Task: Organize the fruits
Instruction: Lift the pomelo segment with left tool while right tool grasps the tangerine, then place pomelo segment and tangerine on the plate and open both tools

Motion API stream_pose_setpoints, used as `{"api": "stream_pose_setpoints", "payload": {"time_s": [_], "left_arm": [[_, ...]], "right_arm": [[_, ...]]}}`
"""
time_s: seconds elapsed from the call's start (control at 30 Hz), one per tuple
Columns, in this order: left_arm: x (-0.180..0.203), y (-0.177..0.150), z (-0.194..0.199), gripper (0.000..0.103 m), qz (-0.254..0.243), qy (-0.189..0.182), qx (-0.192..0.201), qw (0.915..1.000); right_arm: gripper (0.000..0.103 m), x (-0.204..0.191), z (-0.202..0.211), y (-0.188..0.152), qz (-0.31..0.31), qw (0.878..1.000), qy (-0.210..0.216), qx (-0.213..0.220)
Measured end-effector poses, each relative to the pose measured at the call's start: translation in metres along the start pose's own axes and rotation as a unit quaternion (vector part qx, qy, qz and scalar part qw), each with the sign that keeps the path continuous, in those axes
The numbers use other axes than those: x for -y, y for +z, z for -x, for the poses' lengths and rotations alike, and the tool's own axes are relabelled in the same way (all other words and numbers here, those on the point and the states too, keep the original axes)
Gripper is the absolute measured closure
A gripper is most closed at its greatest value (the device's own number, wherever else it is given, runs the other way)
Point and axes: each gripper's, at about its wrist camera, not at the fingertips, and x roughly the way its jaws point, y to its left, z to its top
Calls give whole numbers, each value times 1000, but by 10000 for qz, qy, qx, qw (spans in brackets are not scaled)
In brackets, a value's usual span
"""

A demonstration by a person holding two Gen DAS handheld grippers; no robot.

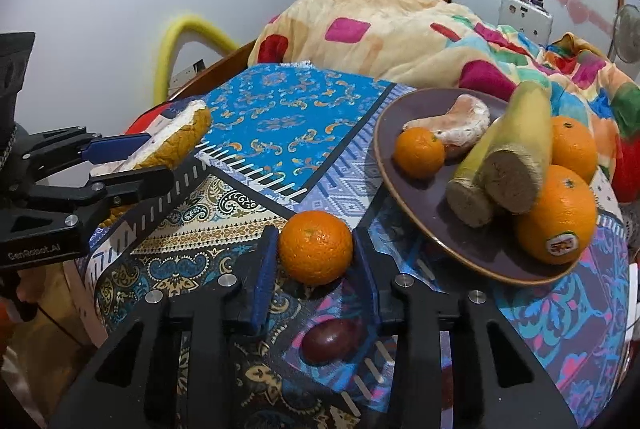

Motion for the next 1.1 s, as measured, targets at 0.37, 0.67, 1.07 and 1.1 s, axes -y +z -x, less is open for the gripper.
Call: {"api": "stream_pose_setpoints", "payload": {"time_s": [0.37, 0.67, 1.07, 1.1], "left_arm": [[51, 43, -5, 55, -202, -357, 260, 9988], [99, 80, -29, 55, -436, -529, 404, 9968], [96, 127, -87, 55, -175, -453, 214, 9986], [95, 129, -92, 55, -154, -457, 156, 9987]], "right_arm": [[69, 47, 73, -1, -315, 9947, -552, 805], [69, 95, 102, 3, -613, 9850, -1044, 1232], [69, 127, 68, 23, -772, 9860, -861, 1203], [69, 127, 62, 26, -772, 9870, -799, 1158]]}}
